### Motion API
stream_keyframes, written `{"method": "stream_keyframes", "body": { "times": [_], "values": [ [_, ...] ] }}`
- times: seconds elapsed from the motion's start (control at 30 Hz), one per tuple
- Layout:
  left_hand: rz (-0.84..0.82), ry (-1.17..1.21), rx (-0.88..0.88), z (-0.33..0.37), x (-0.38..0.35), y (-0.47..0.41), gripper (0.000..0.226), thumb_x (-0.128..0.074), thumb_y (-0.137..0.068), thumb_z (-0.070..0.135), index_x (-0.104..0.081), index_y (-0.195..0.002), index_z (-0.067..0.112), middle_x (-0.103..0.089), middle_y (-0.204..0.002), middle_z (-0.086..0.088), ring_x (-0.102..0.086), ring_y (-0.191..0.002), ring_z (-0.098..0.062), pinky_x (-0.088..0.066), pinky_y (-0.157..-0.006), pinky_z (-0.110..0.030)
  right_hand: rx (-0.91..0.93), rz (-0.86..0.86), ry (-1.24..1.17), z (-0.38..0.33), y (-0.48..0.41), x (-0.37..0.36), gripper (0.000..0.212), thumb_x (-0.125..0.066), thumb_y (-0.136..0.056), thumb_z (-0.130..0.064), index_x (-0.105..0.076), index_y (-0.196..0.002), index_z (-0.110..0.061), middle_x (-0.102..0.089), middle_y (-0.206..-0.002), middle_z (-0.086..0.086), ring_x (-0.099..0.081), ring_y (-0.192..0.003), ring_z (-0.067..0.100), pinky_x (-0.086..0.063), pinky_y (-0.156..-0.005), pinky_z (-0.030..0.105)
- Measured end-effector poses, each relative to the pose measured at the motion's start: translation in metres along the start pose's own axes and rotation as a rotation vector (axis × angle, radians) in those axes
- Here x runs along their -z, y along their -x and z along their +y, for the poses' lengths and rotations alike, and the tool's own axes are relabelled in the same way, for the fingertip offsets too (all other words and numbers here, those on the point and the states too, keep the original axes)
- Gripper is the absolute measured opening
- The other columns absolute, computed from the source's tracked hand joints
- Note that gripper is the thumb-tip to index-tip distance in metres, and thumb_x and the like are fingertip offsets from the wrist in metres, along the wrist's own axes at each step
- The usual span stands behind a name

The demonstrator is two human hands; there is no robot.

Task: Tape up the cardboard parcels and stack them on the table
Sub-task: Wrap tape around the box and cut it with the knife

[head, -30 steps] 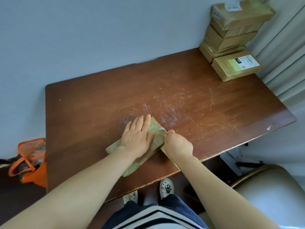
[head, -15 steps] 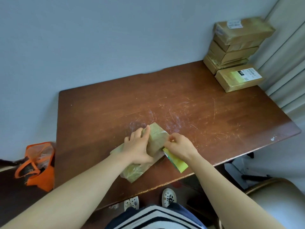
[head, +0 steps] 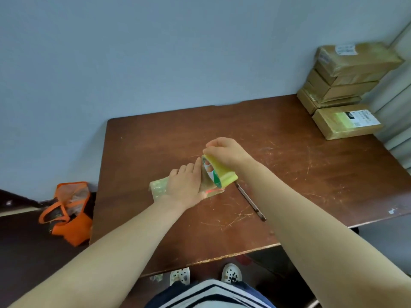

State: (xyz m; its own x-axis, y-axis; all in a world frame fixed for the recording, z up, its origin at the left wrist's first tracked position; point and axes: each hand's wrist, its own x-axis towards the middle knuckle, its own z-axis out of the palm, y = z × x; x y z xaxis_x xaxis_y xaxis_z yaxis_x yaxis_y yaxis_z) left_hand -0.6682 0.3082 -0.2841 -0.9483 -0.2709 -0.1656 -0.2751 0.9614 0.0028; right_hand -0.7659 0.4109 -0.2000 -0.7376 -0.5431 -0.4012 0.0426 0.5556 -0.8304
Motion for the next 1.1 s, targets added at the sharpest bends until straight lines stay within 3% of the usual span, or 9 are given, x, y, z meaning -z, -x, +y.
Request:
{"method": "stream_keyframes", "body": {
  "times": [0.1,0.23,0.4,0.53,0.63,0.7,0.87,1.0,1.1],
  "values": [
    [0.04,-0.02,0.018,-0.002,-0.006,-0.008,0.093,-0.048,-0.083,0.063,-0.007,-0.151,0.014,-0.043,-0.134,-0.001,-0.043,-0.121,-0.021,-0.034,-0.092,-0.036,0.045,0.036,-0.036,0.007,0.008,0.001,0.017,-0.055,-0.087,-0.019,-0.062,-0.101,-0.025,-0.062,-0.082,-0.011,-0.063,-0.061,0.005,-0.046,-0.052,0.014],
    [-0.018,-0.002,0.044,-0.002,-0.005,-0.016,0.098,-0.052,-0.082,0.064,-0.003,-0.151,0.014,-0.038,-0.14,-0.002,-0.04,-0.125,-0.022,-0.034,-0.093,-0.039,-0.041,0.144,-0.136,0.044,0.038,-0.009,0.007,-0.057,-0.084,-0.02,-0.061,-0.079,-0.018,-0.066,-0.064,-0.001,-0.067,-0.053,0.029,-0.056,-0.052,0.038],
    [-0.07,0.005,-0.014,-0.001,0.002,-0.018,0.1,-0.066,-0.079,0.05,-0.006,-0.15,0.014,-0.038,-0.142,-0.005,-0.039,-0.127,-0.025,-0.035,-0.096,-0.042,-0.263,0.13,-0.283,0.09,0.05,-0.026,0.016,-0.061,-0.091,-0.023,-0.061,-0.082,-0.01,-0.063,-0.069,0.005,-0.06,-0.042,0.019,-0.051,-0.044,0.027],
    [-0.36,0.218,0.011,-0.009,0.022,-0.026,0.097,-0.049,-0.082,0.05,0.012,-0.151,0.018,-0.006,-0.159,-0.003,-0.007,-0.146,-0.022,-0.007,-0.115,-0.047,-0.294,0.127,-0.379,0.091,0.025,-0.033,0.015,-0.055,-0.092,-0.012,-0.055,-0.077,-0.009,-0.059,-0.059,0.009,-0.057,-0.037,0.02,-0.047,-0.042,0.025],
    [-0.215,0.28,-0.058,0.005,0.03,-0.041,0.076,-0.022,-0.093,0.055,0.015,-0.15,0.022,0.014,-0.159,0.004,0.011,-0.146,-0.011,0.012,-0.115,-0.042,-0.29,0.133,-0.444,0.096,0.022,-0.034,0.017,-0.056,-0.092,-0.012,-0.053,-0.076,-0.009,-0.059,-0.052,0.006,-0.057,-0.038,0.021,-0.051,-0.044,0.029],
    [-0.087,0.239,-0.123,0.024,0.026,-0.048,0.069,-0.01,-0.096,0.058,0.008,-0.152,0.02,0.006,-0.16,0.004,0.005,-0.147,-0.012,0.008,-0.116,-0.039,-0.29,0.127,-0.453,0.096,0.022,-0.035,0.017,-0.057,-0.092,-0.013,-0.053,-0.076,-0.009,-0.06,-0.056,0.006,-0.058,-0.039,0.021,-0.052,-0.044,0.03],
    [-0.095,0.01,-0.145,0.045,0.006,-0.063,0.063,-0.012,-0.098,0.055,-0.016,-0.15,0.021,-0.035,-0.147,-0.006,-0.034,-0.133,-0.027,-0.02,-0.111,-0.046,-0.3,0.142,-0.456,0.099,0.019,-0.031,0.013,-0.057,-0.09,-0.011,-0.052,-0.078,-0.009,-0.059,-0.059,0.002,-0.056,-0.036,0.015,-0.045,-0.039,0.02],
    [0.081,-0.031,-0.187,0.04,-0.005,-0.052,0.067,-0.007,-0.094,0.057,-0.018,-0.15,0.023,-0.044,-0.139,-0.004,-0.042,-0.125,-0.025,-0.023,-0.109,-0.042,-0.279,0.092,-0.421,0.099,0.019,-0.03,0.013,-0.06,-0.09,-0.015,-0.054,-0.079,-0.012,-0.06,-0.066,0.0,-0.056,-0.035,0.006,-0.039,-0.036,0.013],
    [-0.104,0.186,-0.179,0.032,0.01,-0.06,0.064,-0.022,-0.095,0.052,-0.01,-0.152,0.024,-0.031,-0.15,-0.005,-0.029,-0.136,-0.026,-0.015,-0.111,-0.041,-0.29,0.097,-0.472,0.099,0.019,-0.031,0.015,-0.06,-0.09,-0.016,-0.056,-0.077,-0.013,-0.062,-0.07,0.002,-0.059,-0.037,0.011,-0.044,-0.038,0.017]
  ]
}}
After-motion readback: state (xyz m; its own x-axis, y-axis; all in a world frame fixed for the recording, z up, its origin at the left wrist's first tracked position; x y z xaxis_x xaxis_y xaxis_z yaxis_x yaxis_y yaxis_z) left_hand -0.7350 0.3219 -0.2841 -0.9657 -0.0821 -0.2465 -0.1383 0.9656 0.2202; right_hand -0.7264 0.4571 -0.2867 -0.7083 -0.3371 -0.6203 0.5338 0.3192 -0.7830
